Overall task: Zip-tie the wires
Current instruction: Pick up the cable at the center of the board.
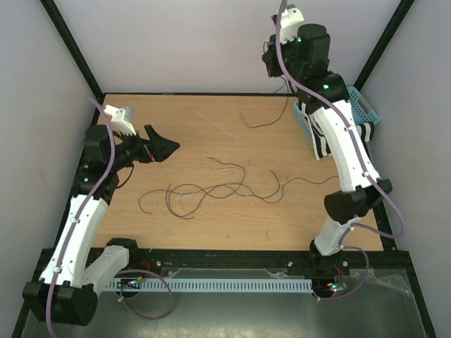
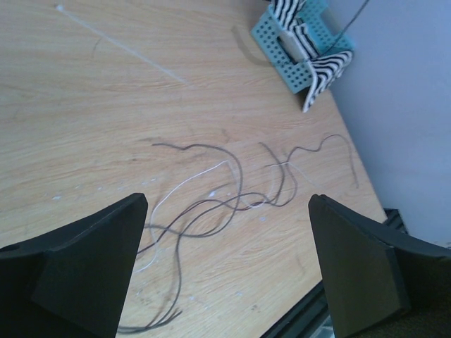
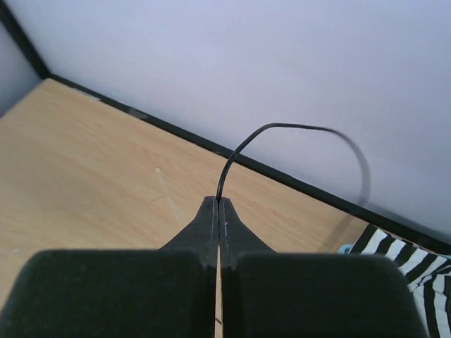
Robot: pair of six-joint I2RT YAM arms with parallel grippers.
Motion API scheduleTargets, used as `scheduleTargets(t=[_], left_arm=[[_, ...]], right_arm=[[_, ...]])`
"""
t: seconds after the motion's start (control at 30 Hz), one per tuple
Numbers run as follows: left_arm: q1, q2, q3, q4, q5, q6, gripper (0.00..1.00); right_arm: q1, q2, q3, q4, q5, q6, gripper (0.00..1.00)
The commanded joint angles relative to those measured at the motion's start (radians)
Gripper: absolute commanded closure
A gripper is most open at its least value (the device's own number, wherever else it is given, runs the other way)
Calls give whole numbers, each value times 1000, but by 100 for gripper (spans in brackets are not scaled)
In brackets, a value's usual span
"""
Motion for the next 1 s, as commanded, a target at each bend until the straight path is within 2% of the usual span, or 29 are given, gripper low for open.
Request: scheduleTargets(t=[0.0,0.17,0.4,0.73,0.97], left_arm=[[3,48,75,60,106,-82,1],[-23,85,95,137,178,-80,1],[-78,144,108,242,228,-94,1],[-193,269,170,380,207,-109,1],[-271,380,202,417,117,-73,1]], right_arm=[[3,-132,-63,-32,-125,52,100],[3,-240,-191,-34,-228,112,100],[2,-329,-267,-34,-443,175,100],[3,-389,-320,-32,-598,235,100],[3,-417,-336,-26,-681,265,100]])
